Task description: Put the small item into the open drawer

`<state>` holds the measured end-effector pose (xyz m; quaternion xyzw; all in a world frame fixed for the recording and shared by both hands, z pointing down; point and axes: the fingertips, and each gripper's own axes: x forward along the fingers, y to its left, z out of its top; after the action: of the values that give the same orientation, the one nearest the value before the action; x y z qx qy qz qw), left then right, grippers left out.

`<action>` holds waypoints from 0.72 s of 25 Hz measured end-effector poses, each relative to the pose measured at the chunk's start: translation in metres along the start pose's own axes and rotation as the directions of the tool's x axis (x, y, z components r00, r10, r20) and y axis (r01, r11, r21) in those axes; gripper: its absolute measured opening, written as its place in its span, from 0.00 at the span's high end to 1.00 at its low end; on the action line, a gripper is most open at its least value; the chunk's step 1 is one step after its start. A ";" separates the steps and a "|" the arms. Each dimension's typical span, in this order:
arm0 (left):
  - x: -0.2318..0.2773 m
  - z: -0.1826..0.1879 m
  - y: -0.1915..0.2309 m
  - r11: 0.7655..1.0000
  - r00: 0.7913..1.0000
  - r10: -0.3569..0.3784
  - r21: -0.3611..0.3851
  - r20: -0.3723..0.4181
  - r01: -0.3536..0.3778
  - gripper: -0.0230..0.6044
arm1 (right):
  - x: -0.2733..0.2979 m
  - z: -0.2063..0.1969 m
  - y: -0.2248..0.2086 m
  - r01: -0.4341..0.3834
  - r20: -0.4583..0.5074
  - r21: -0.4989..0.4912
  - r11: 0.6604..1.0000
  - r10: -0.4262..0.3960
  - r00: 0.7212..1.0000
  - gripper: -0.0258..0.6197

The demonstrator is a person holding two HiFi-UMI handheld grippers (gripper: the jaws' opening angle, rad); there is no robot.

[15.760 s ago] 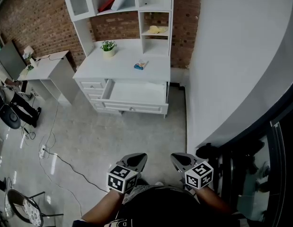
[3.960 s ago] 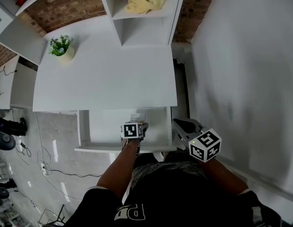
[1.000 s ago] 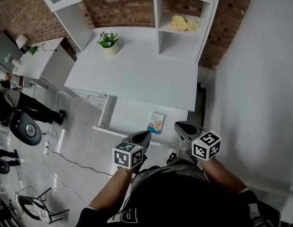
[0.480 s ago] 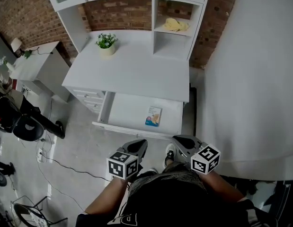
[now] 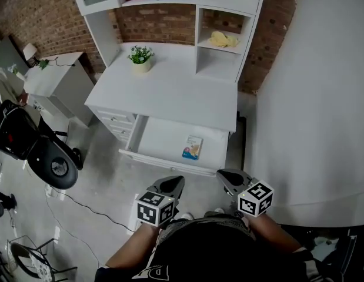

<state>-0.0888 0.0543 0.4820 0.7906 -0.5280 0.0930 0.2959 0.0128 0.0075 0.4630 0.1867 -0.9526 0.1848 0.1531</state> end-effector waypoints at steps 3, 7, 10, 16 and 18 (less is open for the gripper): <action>0.002 0.005 -0.006 1.000 1.000 0.017 -0.023 0.023 -0.016 0.94 | -0.002 0.002 -0.001 -0.025 -0.019 -0.007 1.000 0.025 1.000 0.95; 0.011 0.015 -0.018 0.999 0.999 0.028 -0.021 0.043 -0.027 0.94 | -0.008 0.008 -0.008 -0.045 -0.022 -0.020 0.999 0.044 0.999 0.95; 0.017 0.018 -0.024 0.999 0.998 0.039 -0.015 0.043 -0.039 0.94 | -0.015 0.010 -0.014 -0.050 -0.023 -0.039 0.998 0.050 0.999 0.95; 0.024 0.017 -0.040 0.998 0.997 0.062 0.017 0.033 -0.063 0.94 | -0.032 0.009 -0.028 -0.045 -0.035 -0.067 0.997 0.043 0.998 0.95; 0.026 0.015 -0.044 0.998 0.997 0.067 0.014 0.029 -0.067 0.94 | -0.036 0.007 -0.031 -0.044 -0.037 -0.060 0.997 0.042 0.998 0.95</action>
<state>-0.0405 0.0375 0.4658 0.7759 -0.5576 0.0955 0.2793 0.0562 -0.0107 0.4531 0.1581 -0.9588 0.1621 0.1717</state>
